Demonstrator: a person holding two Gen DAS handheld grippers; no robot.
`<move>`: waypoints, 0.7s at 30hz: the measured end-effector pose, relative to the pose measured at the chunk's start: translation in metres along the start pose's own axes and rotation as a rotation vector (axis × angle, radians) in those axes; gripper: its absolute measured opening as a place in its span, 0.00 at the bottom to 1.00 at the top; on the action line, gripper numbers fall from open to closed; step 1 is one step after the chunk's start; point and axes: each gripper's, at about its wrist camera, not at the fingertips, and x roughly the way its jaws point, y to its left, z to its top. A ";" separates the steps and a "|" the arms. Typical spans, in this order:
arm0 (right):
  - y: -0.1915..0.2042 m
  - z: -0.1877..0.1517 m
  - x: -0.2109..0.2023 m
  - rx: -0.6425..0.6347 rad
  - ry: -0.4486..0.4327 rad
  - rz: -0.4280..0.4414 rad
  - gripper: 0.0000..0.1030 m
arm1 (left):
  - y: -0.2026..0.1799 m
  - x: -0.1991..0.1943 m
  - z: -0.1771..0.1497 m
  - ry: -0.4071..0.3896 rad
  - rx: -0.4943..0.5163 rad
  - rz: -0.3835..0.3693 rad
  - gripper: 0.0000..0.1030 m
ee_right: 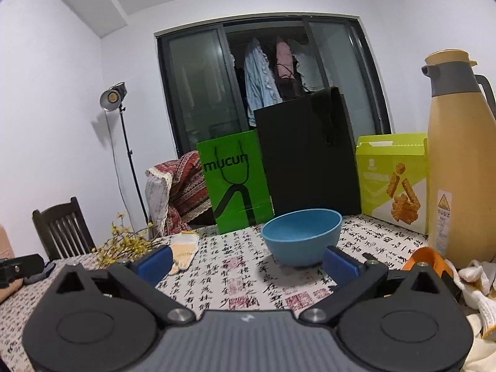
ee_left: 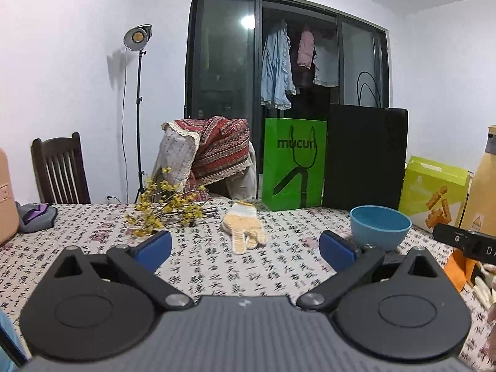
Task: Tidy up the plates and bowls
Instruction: 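Bring both open grippers down to the blue bowl beside the black bag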
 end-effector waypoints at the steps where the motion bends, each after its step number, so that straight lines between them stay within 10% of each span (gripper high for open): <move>1: -0.001 0.003 0.002 0.002 -0.001 -0.004 1.00 | -0.003 0.003 0.003 0.003 -0.003 -0.007 1.00; 21: -0.017 0.053 0.057 0.034 0.014 -0.047 1.00 | -0.059 0.071 0.037 0.095 0.004 -0.077 1.00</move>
